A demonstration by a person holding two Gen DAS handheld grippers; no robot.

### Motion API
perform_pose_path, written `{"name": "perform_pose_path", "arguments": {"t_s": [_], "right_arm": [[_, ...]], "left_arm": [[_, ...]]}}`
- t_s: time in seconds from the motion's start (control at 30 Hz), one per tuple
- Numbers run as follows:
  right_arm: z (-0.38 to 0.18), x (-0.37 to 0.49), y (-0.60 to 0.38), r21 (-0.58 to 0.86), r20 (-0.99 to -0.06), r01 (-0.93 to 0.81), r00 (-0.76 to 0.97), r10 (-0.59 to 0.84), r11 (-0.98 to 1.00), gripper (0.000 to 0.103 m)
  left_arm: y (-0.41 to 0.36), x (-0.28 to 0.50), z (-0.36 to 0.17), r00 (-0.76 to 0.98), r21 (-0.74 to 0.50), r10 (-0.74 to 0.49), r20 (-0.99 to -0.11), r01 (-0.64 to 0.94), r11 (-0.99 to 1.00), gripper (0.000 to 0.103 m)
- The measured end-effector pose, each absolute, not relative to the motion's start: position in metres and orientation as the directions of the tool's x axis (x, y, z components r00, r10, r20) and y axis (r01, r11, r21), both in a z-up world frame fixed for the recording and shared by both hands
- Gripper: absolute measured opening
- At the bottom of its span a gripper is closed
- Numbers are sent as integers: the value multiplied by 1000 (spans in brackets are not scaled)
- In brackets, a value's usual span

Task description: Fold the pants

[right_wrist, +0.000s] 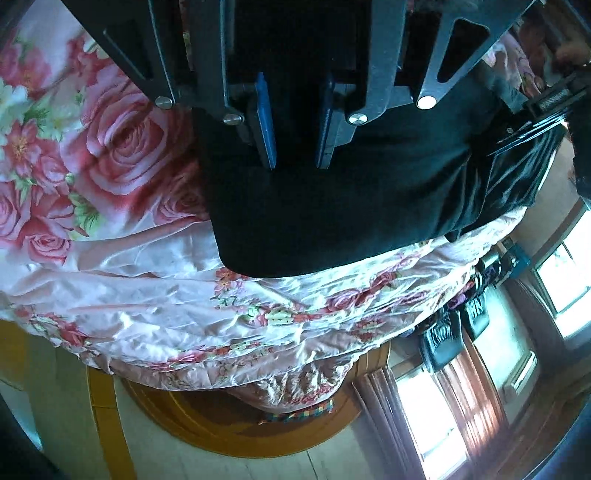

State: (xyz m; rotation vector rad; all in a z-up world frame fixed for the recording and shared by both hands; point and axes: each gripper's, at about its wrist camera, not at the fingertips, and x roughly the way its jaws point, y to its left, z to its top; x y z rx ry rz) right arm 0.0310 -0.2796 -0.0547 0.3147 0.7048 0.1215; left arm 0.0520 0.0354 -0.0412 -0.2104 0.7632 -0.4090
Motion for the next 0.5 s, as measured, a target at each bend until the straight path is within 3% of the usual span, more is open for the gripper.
{"name": "perform_pose_path", "arguments": {"t_s": [0.2, 0.33, 0.4, 0.5], "right_arm": [[-43, 21, -280, 330, -585, 2, 785, 203, 944, 23], [-26, 7, -263, 273, -511, -85, 831, 219, 958, 25], [-22, 3, -252, 261, -501, -133, 828, 252, 956, 27], [-27, 3, -240, 276, -521, -179, 798, 304, 944, 31]], "left_arm": [[112, 36, -20, 784, -380, -223, -579, -18, 925, 45], [172, 10, -11, 838, -383, 50, -543, -300, 873, 65], [199, -8, -9, 828, -397, 191, -527, -439, 806, 68], [219, -22, -12, 807, -433, 271, -524, -526, 732, 73]]}}
